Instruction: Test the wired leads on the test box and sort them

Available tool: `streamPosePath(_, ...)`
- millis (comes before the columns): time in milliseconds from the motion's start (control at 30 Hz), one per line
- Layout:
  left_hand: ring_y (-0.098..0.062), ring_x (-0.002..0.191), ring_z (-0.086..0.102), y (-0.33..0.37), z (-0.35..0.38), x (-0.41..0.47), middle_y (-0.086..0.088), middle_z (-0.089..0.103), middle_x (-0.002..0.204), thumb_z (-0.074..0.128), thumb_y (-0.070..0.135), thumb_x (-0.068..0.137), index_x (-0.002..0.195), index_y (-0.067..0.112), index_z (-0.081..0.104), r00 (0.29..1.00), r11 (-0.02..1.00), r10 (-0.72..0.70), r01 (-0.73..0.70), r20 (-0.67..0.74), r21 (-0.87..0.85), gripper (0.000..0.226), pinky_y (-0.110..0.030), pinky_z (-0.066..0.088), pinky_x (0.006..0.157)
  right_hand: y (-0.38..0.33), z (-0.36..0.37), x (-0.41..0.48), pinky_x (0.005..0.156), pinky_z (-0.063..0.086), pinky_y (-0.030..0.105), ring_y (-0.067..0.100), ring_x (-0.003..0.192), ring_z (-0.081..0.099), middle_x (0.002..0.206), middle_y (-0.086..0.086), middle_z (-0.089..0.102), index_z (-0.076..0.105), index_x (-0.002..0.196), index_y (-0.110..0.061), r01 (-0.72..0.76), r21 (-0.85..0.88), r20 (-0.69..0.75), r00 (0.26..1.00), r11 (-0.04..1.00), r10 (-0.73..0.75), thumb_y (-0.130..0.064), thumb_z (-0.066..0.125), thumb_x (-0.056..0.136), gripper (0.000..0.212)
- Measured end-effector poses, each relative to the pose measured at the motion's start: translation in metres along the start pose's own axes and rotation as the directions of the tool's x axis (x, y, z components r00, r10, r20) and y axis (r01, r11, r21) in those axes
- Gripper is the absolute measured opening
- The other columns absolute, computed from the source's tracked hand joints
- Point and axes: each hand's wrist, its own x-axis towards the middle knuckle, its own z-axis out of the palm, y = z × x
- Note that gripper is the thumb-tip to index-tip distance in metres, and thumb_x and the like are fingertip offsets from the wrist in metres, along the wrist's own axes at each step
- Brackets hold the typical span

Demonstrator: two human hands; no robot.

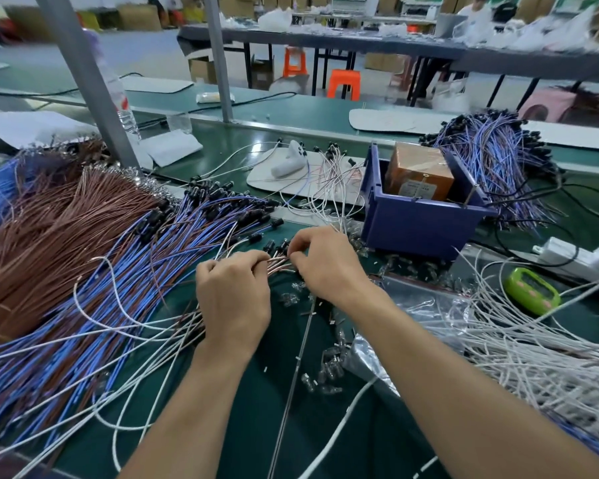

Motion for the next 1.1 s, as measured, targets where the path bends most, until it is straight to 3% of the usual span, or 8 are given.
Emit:
streamPosePath(100, -0.017, 0.080, 0.042, 0.001, 0.000, -0.001, -0.003, 0.081, 0.092, 0.070, 0.020, 0.097, 0.107, 0.022, 0.082, 0.998, 0.996, -0.059, 0.060, 0.014, -0.067, 0.015, -0.021, 0.024, 0.081, -0.004, -0.002, -0.002, 0.080, 0.054, 0.038, 0.023, 0.085, 0.065, 0.088, -0.003, 0.072, 0.071, 0.094, -0.028, 0.041, -0.056, -0.036, 0.998, 0.998, -0.043, -0.020, 0.058, 0.096, 0.015)
streamPosePath(433, -0.019, 0.079, 0.044, -0.003, 0.002, -0.002, -0.002, 0.080, 0.086, 0.078, 0.021, 0.091, 0.107, 0.021, 0.082, 1.000, 0.993, -0.020, 0.021, 0.009, -0.116, 0.016, -0.030, 0.039, 0.080, 0.020, -0.058, -0.016, 0.075, 0.060, 0.044, 0.018, 0.070, 0.066, 0.084, -0.006, 0.072, 0.075, 0.106, -0.024, -0.019, -0.080, -0.316, 0.949, 0.997, -0.007, -0.013, 0.053, 0.103, 0.024)
streamPosePath(567, 0.005, 0.066, 0.037, 0.001, 0.003, -0.005, 0.000, 0.080, 0.083, 0.084, 0.012, 0.085, 0.099, 0.016, 0.083, 0.992, 0.980, 0.114, -0.121, -0.051, -0.158, 0.015, -0.033, 0.043, 0.078, 0.038, -0.098, -0.039, 0.076, 0.059, 0.043, 0.021, 0.075, 0.065, 0.084, -0.004, 0.072, 0.075, 0.098, -0.026, -0.127, -0.076, -0.493, 0.867, 0.989, 0.074, -0.017, 0.057, 0.101, 0.021)
streamPosePath(700, 0.007, 0.078, 0.055, 0.014, 0.002, -0.011, -0.002, 0.080, 0.093, 0.085, 0.005, 0.081, 0.100, 0.010, 0.082, 0.954, 0.926, 0.284, -0.299, -0.098, -0.231, 0.020, -0.031, 0.044, 0.087, 0.048, -0.119, -0.072, 0.077, 0.058, 0.031, 0.012, 0.077, 0.065, 0.085, -0.010, 0.072, 0.073, 0.104, -0.030, -0.089, -0.104, -0.286, 0.957, 0.991, 0.055, -0.005, 0.061, 0.094, 0.030)
streamPosePath(767, 0.000, 0.081, 0.062, 0.024, -0.001, -0.015, -0.001, 0.080, 0.095, 0.086, 0.004, 0.080, 0.101, 0.010, 0.081, 0.939, 0.907, 0.331, -0.345, -0.097, -0.242, 0.022, -0.027, 0.040, 0.091, 0.052, -0.125, -0.082, 0.065, 0.050, 0.015, 0.004, 0.072, 0.061, 0.082, -0.011, 0.070, 0.071, 0.113, -0.033, -0.087, -0.081, -0.154, 0.985, 0.993, 0.073, 0.004, 0.056, 0.090, 0.046)
streamPosePath(867, -0.001, 0.083, 0.064, 0.050, -0.003, -0.017, 0.000, 0.080, 0.097, 0.085, 0.007, 0.082, 0.104, 0.012, 0.081, 0.917, 0.867, 0.394, -0.393, -0.061, -0.306, 0.023, -0.028, 0.039, 0.095, 0.059, -0.137, -0.097, 0.054, 0.043, 0.013, 0.002, 0.062, 0.058, 0.080, -0.010, 0.070, 0.070, 0.116, -0.033, -0.069, -0.011, -0.101, 0.993, 0.998, 0.067, 0.009, 0.050, 0.088, 0.054)
streamPosePath(1000, 0.013, 0.083, 0.057, 0.094, 0.001, -0.013, 0.002, 0.080, 0.099, 0.081, 0.010, 0.087, 0.111, 0.012, 0.079, 0.896, 0.821, 0.444, -0.415, -0.019, -0.392, 0.024, -0.024, 0.039, 0.092, 0.063, -0.155, -0.112, 0.051, 0.039, 0.014, 0.003, 0.056, 0.056, 0.080, -0.008, 0.070, 0.072, 0.112, -0.034, -0.025, 0.017, -0.282, 0.959, 1.000, 0.029, 0.004, 0.047, 0.089, 0.051)
streamPosePath(1100, 0.036, 0.095, 0.044, 0.115, 0.010, -0.013, 0.007, 0.076, 0.103, 0.077, 0.012, 0.091, 0.118, 0.011, 0.076, 0.891, 0.791, 0.453, -0.397, 0.010, -0.465, 0.028, -0.020, 0.040, 0.089, 0.072, -0.175, -0.122, 0.062, 0.050, 0.034, 0.017, 0.064, 0.060, 0.078, -0.003, 0.072, 0.076, 0.103, -0.032, -0.129, -0.181, -0.476, 0.879, 0.975, 0.028, -0.001, 0.050, 0.091, 0.042)
